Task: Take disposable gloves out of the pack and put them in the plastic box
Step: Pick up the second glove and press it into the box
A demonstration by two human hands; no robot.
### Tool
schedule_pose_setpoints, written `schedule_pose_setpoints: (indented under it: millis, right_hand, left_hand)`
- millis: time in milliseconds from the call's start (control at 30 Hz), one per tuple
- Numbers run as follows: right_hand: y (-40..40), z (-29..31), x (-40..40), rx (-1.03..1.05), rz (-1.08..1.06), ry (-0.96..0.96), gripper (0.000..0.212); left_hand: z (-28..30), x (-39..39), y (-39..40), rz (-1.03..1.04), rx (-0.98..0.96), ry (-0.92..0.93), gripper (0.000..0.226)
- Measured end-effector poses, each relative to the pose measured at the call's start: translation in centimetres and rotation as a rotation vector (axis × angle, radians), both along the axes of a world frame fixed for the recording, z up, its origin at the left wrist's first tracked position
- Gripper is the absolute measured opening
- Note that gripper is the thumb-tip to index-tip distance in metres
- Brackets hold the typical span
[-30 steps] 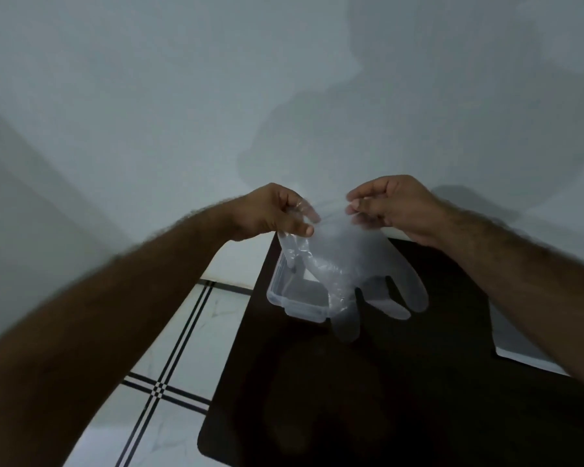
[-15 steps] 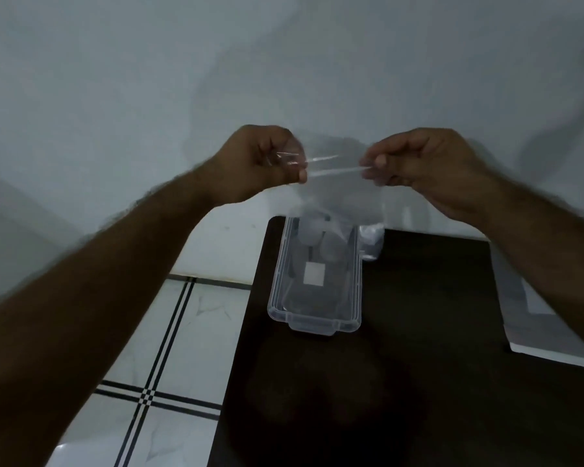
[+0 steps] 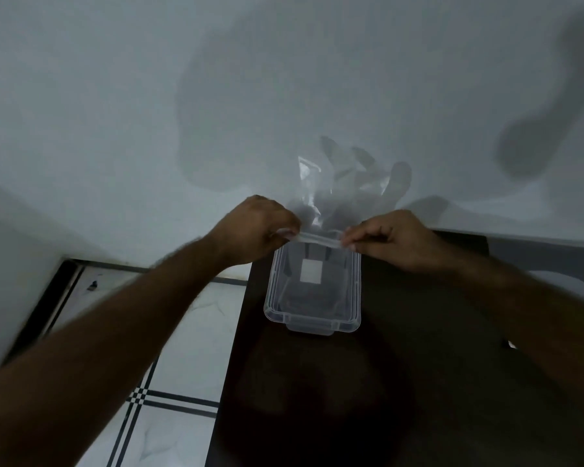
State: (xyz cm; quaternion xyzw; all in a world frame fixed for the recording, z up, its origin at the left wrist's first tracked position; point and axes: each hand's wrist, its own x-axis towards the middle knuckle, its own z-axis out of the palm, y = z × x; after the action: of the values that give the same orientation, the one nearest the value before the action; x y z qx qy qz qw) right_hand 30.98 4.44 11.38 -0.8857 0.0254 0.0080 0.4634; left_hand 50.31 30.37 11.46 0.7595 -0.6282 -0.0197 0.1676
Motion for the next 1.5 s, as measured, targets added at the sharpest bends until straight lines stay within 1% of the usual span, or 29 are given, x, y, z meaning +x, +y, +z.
schedule_pose_setpoints:
  millis: [33, 100, 167, 200, 367, 433, 600, 767, 967, 1100, 1200, 1300, 1400, 1500]
  right_hand:
    - [0.0, -0.9, 0.4, -0.063, 0.026, 0.022, 0.023]
    - [0.3, -2.3, 1.1, -0.197, 0.076, 0.062, 0.023]
    - [0.7, -3.6, 1.7, -0.283, 0.113, 0.088, 0.023]
    - [0.9, -4.2, 2.0, -0.310, 0.132, 0.093, 0.022]
    - [1.6, -7.2, 3.0, -0.548, 0.302, 0.174, 0.022]
    - [1.8, -8.4, 3.2, -0.608, 0.376, 0.199, 0.021]
    - [2.1, -9.1, 4.0, -0.746, 0.491, 0.326, 0.027]
    - [2.9, -9.6, 4.1, -0.879, 0.584, 0.409, 0.030]
    - [3.9, -10.5, 4.2, -0.957, 0.703, 0.500, 0.035]
    - [4.4, -10.7, 4.0, -0.956, 0.739, 0.501, 0.036]
    - [4.5, -10.3, 4.1, -0.939, 0.759, 0.532, 0.037]
    - [4.6, -9.9, 4.5, -0.890, 0.743, 0.545, 0.041]
    - [4.8, -9.7, 4.8, -0.806, 0.681, 0.553, 0.044]
    - [4.7, -10.3, 5.5, -0.902, 0.591, 0.472, 0.042]
  left_hand:
    - [-1.1, 0.3, -0.1, 0.007, 0.030, -0.012, 0.038]
    - [-3.3, 1.0, -0.3, 0.013, 0.078, -0.022, 0.025]
    - [-5.1, 1.3, -0.8, -0.024, 0.115, -0.043, 0.012]
    - [-5.8, 1.4, -1.1, -0.051, 0.134, -0.063, 0.010]
    - [-8.7, 1.2, -1.7, -0.126, 0.266, -0.099, 0.010]
    - [-9.7, 0.9, -1.8, -0.152, 0.323, -0.127, 0.009]
    - [-11.3, -0.1, -2.5, -0.257, 0.444, -0.299, 0.010]
    - [-11.7, -0.8, -3.7, -0.266, 0.595, -0.392, 0.018]
    - [-11.9, -1.2, -4.5, -0.251, 0.733, -0.367, 0.026]
    - [-11.8, -1.3, -4.6, -0.238, 0.753, -0.325, 0.029]
    - [-11.8, -1.8, -4.5, -0.247, 0.780, -0.311, 0.027]
    - [-12.0, -2.0, -4.3, -0.263, 0.790, -0.316, 0.024]
    - [-12.2, -1.9, -4.4, -0.254, 0.786, -0.296, 0.031]
    - [-12.1, -1.9, -4.5, -0.254, 0.806, -0.288, 0.037]
